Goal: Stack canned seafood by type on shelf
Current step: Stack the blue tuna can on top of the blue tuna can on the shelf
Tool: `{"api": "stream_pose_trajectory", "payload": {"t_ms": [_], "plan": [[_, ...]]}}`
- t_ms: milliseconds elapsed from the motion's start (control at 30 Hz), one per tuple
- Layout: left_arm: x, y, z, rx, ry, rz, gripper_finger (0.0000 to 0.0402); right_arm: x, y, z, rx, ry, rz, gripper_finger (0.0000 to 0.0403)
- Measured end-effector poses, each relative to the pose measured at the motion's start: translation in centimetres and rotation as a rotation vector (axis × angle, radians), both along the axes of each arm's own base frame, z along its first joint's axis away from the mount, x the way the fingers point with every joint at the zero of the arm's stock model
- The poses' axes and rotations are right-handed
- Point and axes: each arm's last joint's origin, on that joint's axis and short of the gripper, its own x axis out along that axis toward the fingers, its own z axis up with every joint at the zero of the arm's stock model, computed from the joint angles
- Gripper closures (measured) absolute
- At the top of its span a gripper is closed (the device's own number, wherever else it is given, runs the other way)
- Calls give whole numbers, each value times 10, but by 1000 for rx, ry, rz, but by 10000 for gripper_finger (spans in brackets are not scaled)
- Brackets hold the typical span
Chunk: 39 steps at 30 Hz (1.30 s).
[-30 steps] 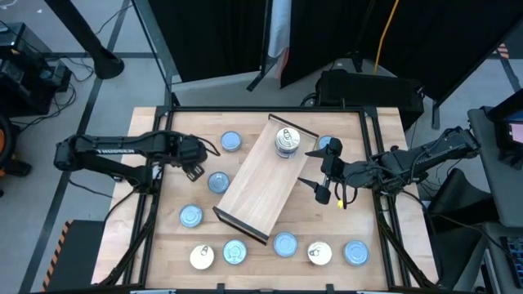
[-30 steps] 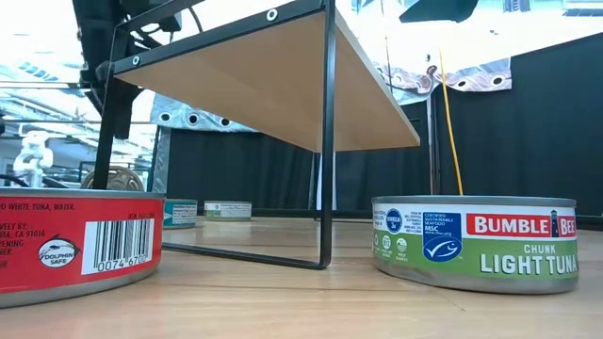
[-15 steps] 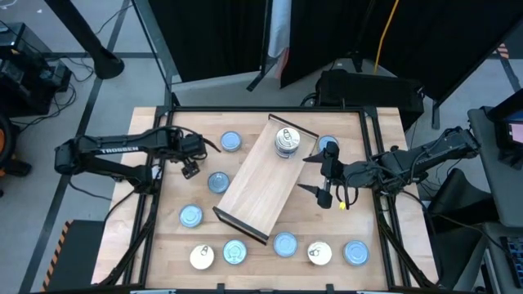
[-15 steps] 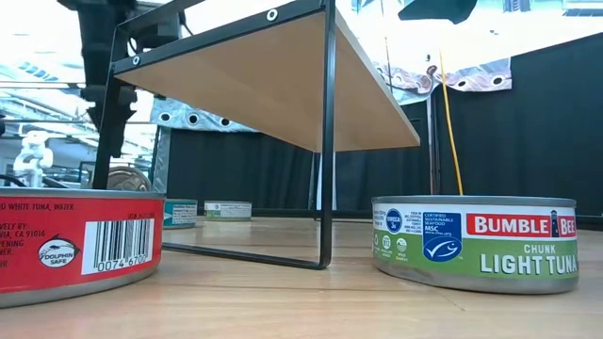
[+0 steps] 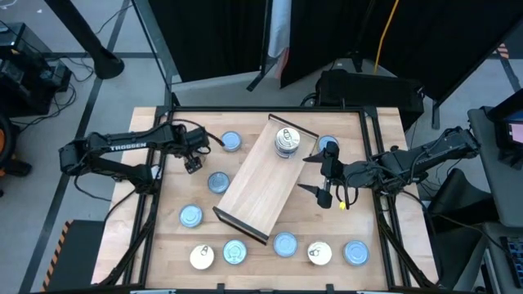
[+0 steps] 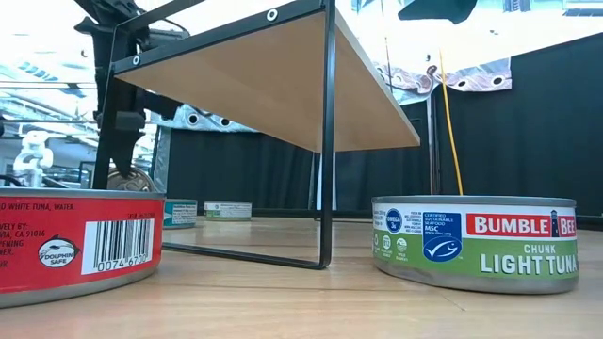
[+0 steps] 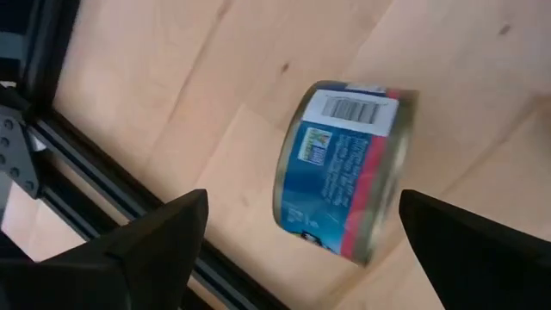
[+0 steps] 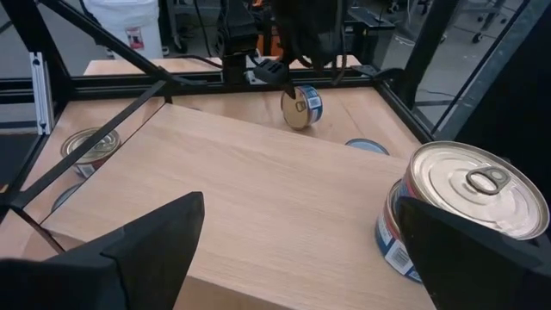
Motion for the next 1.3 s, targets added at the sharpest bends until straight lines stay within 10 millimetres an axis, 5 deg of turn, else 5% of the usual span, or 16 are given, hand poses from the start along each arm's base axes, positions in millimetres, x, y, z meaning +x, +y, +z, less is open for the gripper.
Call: {"api": "stream_pose_trajectory", "payload": {"t_ms": [233, 567, 833, 1067, 1300], "plan": [[10, 13, -13, -67, 3, -35, 52, 0, 0, 0, -6, 2, 2, 26], [15, 19, -25, -96, 70, -63, 194, 0, 0, 0, -7, 2, 2, 26], [12, 16, -16, -79, 40, -74, 198, 0, 0, 0, 0, 4, 0, 26], [-1, 1, 57, 6, -126, -97, 199, -4, 9, -3, 9, 28, 37, 26], [-19, -18, 173, 146, -712, -202, 199, -5, 13, -2, 4, 14, 46, 26]]}}
